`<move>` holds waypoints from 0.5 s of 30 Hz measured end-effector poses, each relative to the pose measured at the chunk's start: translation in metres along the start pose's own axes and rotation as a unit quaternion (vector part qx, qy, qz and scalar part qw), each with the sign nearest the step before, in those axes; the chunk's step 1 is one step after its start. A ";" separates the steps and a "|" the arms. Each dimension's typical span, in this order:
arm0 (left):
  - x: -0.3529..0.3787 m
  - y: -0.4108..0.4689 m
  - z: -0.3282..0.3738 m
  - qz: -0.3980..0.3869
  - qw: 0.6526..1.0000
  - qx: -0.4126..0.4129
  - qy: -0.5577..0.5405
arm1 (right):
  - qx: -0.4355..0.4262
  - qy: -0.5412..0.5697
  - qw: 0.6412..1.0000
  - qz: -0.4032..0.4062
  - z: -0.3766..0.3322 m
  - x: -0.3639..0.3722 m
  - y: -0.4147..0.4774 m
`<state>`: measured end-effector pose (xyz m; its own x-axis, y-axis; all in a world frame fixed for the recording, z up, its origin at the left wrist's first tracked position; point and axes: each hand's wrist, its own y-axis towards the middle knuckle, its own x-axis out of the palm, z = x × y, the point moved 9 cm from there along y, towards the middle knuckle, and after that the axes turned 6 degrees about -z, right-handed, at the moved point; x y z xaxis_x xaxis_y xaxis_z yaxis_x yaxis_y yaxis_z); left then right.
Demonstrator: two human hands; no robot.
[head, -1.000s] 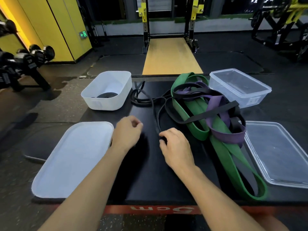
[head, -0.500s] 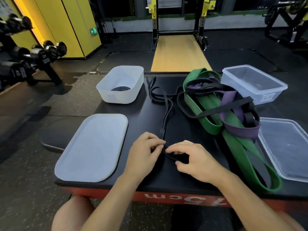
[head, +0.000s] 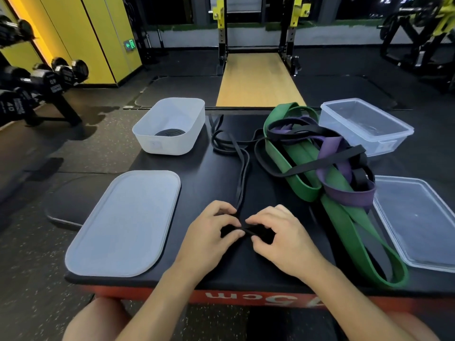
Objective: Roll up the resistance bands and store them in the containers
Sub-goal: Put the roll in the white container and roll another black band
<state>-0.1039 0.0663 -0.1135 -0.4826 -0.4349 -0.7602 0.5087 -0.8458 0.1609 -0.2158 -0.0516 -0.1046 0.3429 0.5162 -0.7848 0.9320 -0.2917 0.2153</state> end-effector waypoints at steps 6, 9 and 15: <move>-0.009 0.000 -0.010 0.030 0.998 -0.039 -0.033 | 0.038 -0.010 0.999 0.011 0.010 0.002 0.002; -0.009 -0.004 -0.001 0.032 0.999 -0.016 -0.024 | 0.040 -0.003 0.999 0.012 0.010 0.003 0.002; -0.006 -0.004 0.000 0.030 0.999 -0.016 0.005 | 0.039 0.004 0.999 0.014 0.009 0.001 0.004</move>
<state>-0.1028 0.0724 -0.1097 -0.4439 -0.4806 -0.7563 0.5587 -0.8083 0.1857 -0.2130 -0.0597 -0.1101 0.3700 0.5134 -0.7743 0.9100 -0.3680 0.1908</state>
